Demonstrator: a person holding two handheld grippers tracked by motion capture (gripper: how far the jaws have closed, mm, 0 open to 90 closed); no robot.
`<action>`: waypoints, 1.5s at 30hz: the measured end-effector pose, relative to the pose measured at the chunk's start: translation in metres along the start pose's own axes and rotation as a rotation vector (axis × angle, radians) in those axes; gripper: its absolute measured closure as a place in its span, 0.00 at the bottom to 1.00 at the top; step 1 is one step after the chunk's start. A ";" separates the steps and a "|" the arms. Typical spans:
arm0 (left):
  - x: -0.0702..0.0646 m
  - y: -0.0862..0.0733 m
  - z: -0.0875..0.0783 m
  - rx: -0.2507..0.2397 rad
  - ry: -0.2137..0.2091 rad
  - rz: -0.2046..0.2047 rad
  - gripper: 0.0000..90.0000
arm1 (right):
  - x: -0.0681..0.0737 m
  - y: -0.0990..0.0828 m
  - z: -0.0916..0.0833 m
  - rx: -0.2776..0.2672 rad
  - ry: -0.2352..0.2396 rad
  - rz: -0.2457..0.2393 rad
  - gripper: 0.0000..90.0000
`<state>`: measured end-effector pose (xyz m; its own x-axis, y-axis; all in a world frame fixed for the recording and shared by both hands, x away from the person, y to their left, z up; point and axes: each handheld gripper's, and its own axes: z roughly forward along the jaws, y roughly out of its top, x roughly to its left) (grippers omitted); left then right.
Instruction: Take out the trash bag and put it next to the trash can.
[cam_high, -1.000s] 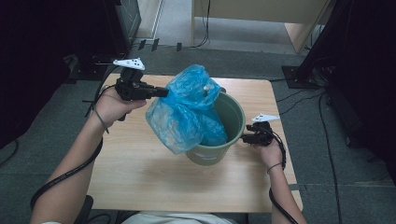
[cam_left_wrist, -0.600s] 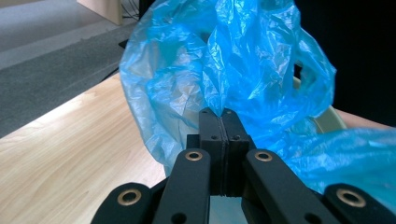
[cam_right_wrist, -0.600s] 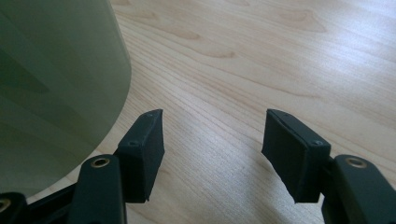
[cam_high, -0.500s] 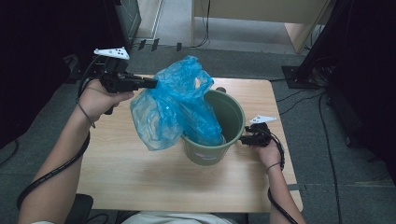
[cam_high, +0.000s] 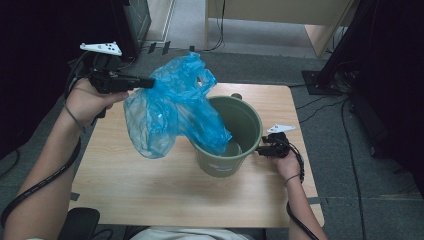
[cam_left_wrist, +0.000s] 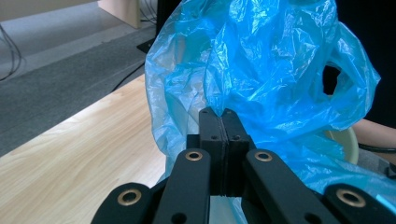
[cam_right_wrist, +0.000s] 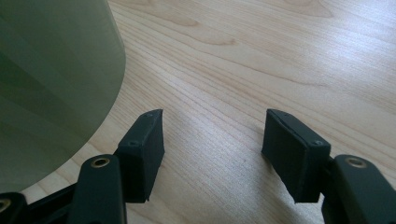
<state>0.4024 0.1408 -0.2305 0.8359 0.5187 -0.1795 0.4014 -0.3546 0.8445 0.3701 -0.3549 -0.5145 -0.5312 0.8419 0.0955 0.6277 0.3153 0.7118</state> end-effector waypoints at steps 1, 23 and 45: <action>0.001 0.000 -0.003 -0.002 0.005 0.000 1.00 | 0.000 0.000 0.000 -0.001 0.000 0.000 0.43; 0.030 -0.010 -0.055 -0.040 0.110 -0.065 1.00 | 0.002 -0.003 0.002 -0.031 -0.011 -0.017 0.40; 0.059 -0.033 -0.091 -0.045 0.184 -0.151 1.00 | 0.003 -0.002 0.004 -0.037 -0.018 -0.019 0.38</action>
<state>0.4044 0.2538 -0.2235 0.6839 0.6975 -0.2140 0.4960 -0.2294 0.8375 0.3697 -0.3515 -0.5190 -0.5324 0.8437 0.0690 0.5959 0.3156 0.7384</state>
